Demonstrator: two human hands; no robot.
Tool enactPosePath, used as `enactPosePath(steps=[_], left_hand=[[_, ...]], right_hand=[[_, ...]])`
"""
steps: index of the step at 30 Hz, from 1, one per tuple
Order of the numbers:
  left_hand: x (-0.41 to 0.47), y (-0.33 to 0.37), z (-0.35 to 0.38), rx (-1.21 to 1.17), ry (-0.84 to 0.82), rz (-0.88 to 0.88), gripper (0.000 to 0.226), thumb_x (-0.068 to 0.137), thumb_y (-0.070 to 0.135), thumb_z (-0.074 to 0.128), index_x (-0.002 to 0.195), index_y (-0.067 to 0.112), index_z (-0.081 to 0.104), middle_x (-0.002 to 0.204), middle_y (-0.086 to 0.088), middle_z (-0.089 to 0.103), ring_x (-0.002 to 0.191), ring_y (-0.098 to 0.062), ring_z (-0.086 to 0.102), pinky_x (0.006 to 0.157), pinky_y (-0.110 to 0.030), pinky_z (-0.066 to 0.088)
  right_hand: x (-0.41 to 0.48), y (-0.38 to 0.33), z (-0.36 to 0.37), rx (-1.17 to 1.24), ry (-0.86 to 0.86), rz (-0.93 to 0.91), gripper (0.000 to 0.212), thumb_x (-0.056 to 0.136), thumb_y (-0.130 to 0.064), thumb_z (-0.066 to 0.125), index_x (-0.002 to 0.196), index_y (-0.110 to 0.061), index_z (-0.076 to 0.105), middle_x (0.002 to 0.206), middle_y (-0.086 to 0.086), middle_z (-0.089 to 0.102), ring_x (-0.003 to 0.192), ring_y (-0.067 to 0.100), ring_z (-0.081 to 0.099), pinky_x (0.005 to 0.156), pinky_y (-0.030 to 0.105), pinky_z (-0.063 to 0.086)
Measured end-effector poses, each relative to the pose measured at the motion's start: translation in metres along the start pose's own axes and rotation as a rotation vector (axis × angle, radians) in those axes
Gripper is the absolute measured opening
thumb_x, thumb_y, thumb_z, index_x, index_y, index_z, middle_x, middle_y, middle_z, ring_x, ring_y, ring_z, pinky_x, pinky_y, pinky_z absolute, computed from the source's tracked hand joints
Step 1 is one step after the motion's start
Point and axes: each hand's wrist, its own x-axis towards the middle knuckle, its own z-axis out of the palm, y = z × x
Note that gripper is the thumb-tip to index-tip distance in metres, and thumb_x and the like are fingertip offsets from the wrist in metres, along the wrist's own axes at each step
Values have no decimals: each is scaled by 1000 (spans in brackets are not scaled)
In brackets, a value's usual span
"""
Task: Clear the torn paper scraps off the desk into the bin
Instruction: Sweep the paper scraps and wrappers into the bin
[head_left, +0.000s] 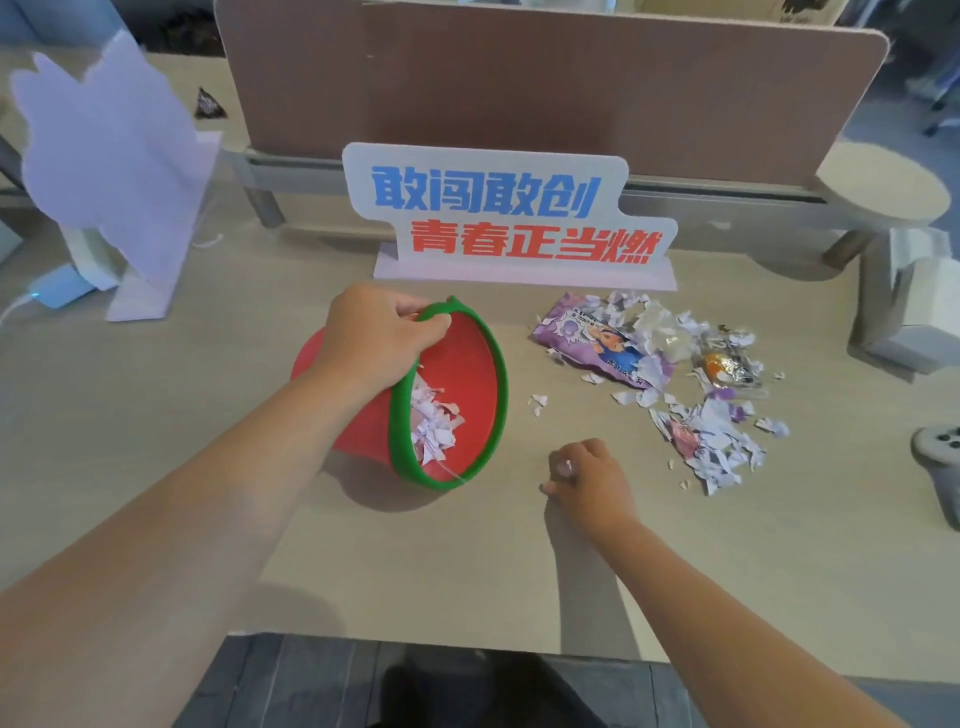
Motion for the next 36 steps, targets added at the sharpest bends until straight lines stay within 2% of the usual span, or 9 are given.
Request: enactPosePath(steps=[2,7,10,12,17,19,23,26,36], left_hand=[[-1,-2,-2,-15,-12,1,18,80,28,72,95,21,77,70,4,71,63,-3,62,61,-13,45],[-6,-5,-3,-12,-23,23,19,80,28,71,97,21,77,74,0,74,72,-12,68,64,-16,47],[-8,-9,-2,-23,-19,32,20,80,28,71,97,21,77,72,2,74,68,-10,67,63,-14,47],[-10,-12,-1,-23,-18,44,20,79,28,72,98,21,77,62,12,68,58,1,60,56,-5,41],[-10,-9,-3,7,-28,80,17,79,26,72,94,21,78,70,-7,74,62,-8,57,58,-15,44],[-6,-9,-5,5,-10,59,17,79,27,72,95,22,78,73,-4,75,62,-7,60,57,-8,41],[-2,-12,-9,19,21,2,19,79,29,72,97,23,77,71,8,72,65,3,60,59,-4,41],[2,-13,-8,41,44,-26,20,79,30,71,97,24,77,77,-1,76,75,-13,69,74,-25,52],[10,-6,1,19,90,-89,16,78,30,72,93,25,78,72,3,75,70,-9,70,64,-15,49]], right_hand=[[-4,-2,7,-46,49,-48,6,79,-5,58,83,-3,62,88,5,48,85,32,54,64,30,34],[-3,-13,8,-156,36,-46,28,77,6,44,59,-16,38,70,-1,35,75,22,40,48,25,20],[0,-45,-4,128,204,14,13,81,0,49,72,-7,56,78,4,50,76,22,45,61,28,29],[-3,-81,-11,288,298,-139,11,80,1,56,83,-4,66,82,7,60,76,18,49,66,21,30],[-5,-136,-14,361,23,-495,29,82,3,56,105,-9,70,103,1,70,88,-3,55,74,-5,32],[2,-129,-14,385,67,-471,25,86,-7,59,108,-13,68,106,1,70,92,3,57,78,3,36],[29,-82,-17,419,327,-109,16,87,-13,56,97,-13,69,97,3,69,87,17,61,71,19,37],[59,-46,-15,190,109,-5,20,85,-13,58,103,-9,65,109,13,60,95,27,58,74,23,34],[96,-45,-17,-157,-72,-287,16,77,0,51,76,-2,67,79,8,47,78,31,53,60,28,27]])
